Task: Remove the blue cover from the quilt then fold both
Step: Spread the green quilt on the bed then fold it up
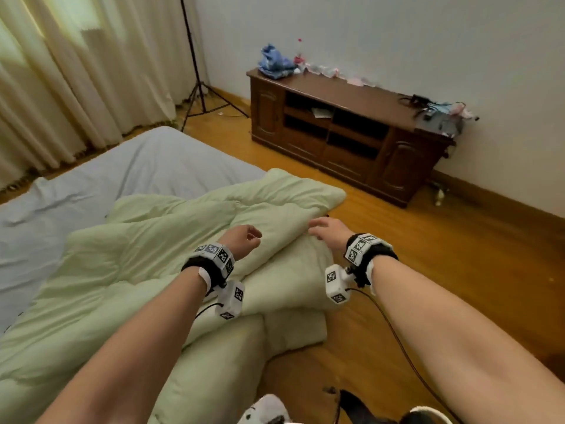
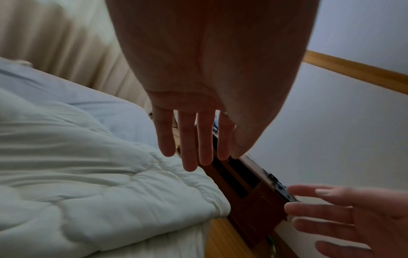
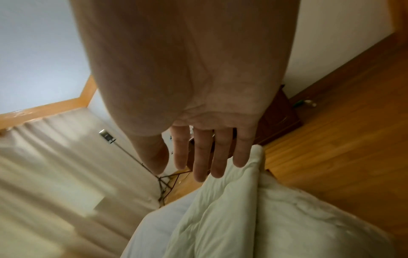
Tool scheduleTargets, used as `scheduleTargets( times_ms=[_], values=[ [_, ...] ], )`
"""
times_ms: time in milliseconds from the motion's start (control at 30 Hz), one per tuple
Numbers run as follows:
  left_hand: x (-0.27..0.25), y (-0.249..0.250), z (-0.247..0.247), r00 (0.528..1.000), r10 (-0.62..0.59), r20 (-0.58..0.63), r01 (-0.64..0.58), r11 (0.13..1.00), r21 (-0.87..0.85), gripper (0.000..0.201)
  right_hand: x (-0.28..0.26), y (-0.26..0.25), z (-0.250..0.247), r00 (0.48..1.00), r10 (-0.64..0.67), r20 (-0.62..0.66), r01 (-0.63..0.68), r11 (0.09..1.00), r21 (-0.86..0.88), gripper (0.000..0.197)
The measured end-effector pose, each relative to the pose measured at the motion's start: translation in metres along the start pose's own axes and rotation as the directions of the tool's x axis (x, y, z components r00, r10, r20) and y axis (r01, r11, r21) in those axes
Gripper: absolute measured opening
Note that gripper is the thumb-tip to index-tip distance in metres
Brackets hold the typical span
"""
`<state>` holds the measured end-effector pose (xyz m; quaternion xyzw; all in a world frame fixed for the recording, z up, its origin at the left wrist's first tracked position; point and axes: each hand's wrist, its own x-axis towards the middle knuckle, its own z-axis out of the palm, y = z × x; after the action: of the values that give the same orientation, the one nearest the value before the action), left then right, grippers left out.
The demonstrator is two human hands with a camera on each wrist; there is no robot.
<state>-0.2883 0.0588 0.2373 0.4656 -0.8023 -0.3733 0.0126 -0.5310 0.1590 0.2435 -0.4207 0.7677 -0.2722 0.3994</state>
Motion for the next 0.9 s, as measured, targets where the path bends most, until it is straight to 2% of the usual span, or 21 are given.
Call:
scheduleTargets(
  times_ms=[200, 333, 500, 633, 767, 900],
  values=[
    [0.134, 0.091, 0.048, 0.986, 0.076, 0.15, -0.085, 0.995, 0.055, 0.023, 0.048, 0.066, -0.111, 0.993, 0.118, -0.024, -0.117, 0.992, 0.035, 0.039],
    [0.218, 0.157, 0.066, 0.967, 0.121, 0.224, -0.143, 0.986, 0.085, 0.027, 0.09, 0.093, -0.191, 0.971, 0.229, -0.075, -0.227, 0.973, 0.035, 0.034],
    [0.334, 0.254, 0.089, 0.942, 0.185, 0.279, -0.24, 0.954, 0.179, 0.03, 0.151, 0.116, -0.291, 0.974, 0.166, -0.157, -0.167, 0.986, 0.008, 0.029],
    [0.418, 0.323, 0.114, 0.915, 0.212, 0.344, -0.318, 0.903, 0.287, 0.03, 0.212, 0.157, -0.359, 0.982, 0.177, -0.068, -0.186, 0.971, -0.153, 0.03],
    [0.517, 0.37, 0.136, 0.92, 0.161, 0.358, -0.29, 0.894, 0.342, 0.03, 0.301, 0.211, -0.434, 0.983, 0.184, 0.002, -0.179, 0.954, -0.241, 0.029],
    [0.605, 0.411, 0.145, 0.954, 0.038, 0.298, -0.135, 0.94, 0.315, 0.029, 0.397, 0.237, -0.512, 0.986, 0.156, 0.065, -0.133, 0.953, -0.274, 0.028]
  ],
)
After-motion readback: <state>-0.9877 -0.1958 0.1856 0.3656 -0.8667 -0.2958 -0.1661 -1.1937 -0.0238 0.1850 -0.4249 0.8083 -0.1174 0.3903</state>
